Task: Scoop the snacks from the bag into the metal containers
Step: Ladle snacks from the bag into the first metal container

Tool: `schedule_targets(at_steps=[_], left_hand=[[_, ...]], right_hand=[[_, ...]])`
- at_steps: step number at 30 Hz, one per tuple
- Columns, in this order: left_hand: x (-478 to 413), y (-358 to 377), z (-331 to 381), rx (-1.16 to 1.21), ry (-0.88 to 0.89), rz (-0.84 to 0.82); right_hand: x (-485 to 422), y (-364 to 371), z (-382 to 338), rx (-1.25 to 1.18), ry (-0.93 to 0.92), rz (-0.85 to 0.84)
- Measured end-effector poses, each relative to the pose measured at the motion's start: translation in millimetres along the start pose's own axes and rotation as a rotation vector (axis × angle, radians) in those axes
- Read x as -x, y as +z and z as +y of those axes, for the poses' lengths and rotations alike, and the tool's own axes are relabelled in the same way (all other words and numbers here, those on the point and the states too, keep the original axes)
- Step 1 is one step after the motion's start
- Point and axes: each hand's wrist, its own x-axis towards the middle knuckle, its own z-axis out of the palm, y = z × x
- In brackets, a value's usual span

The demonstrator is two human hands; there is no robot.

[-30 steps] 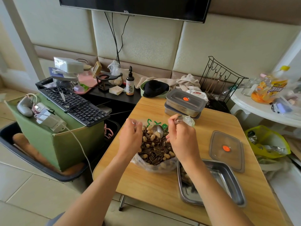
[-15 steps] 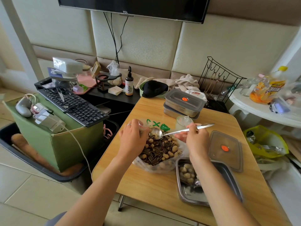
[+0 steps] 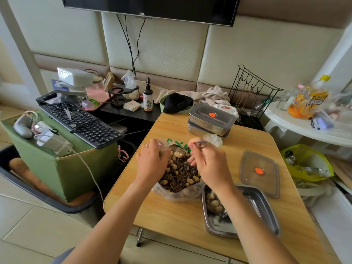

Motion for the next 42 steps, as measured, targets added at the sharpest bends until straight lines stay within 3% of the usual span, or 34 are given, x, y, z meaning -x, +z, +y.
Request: schedule_targets(at_steps=[3, 7, 22, 28, 30, 35, 42], left_hand=[[-2.4, 0.1, -0.9, 0.030, -0.046, -0.023], [-2.7, -1.8, -0.8, 0.073, -0.071, -0.050], [-2.2, -14.0, 2.4, 0.128, -0.093, -0.079], [-2.9, -12.9, 1.6, 0.114, -0.088, -0.083], [-3.1, -11.9, 0.4, 0.111, -0.083, -0.085], [-3.7, -6.1, -4.5, 0.044, -0.034, -0.101], [-0.7, 0.2, -0.3, -0.072, 0.153, -0.206]], right_hand=[[-0.2, -1.0, -2.9, 0.007, -0.069, -0.012], [-1.5, -1.1, 1.6, 0.028, -0.009, 0.039], [-2.3, 8.2, 4.2, -0.002, 0.493, 0.232], [-3.8, 4.1, 8.0, -0.109, 0.823, 0.263], [-4.7, -0.3, 7.9, -0.108, 0.825, 0.282], [-7.3, -12.9, 3.2, -0.044, 0.618, 0.250], [-10.5, -36.9, 13.5, -0.025, 0.753, 0.373]])
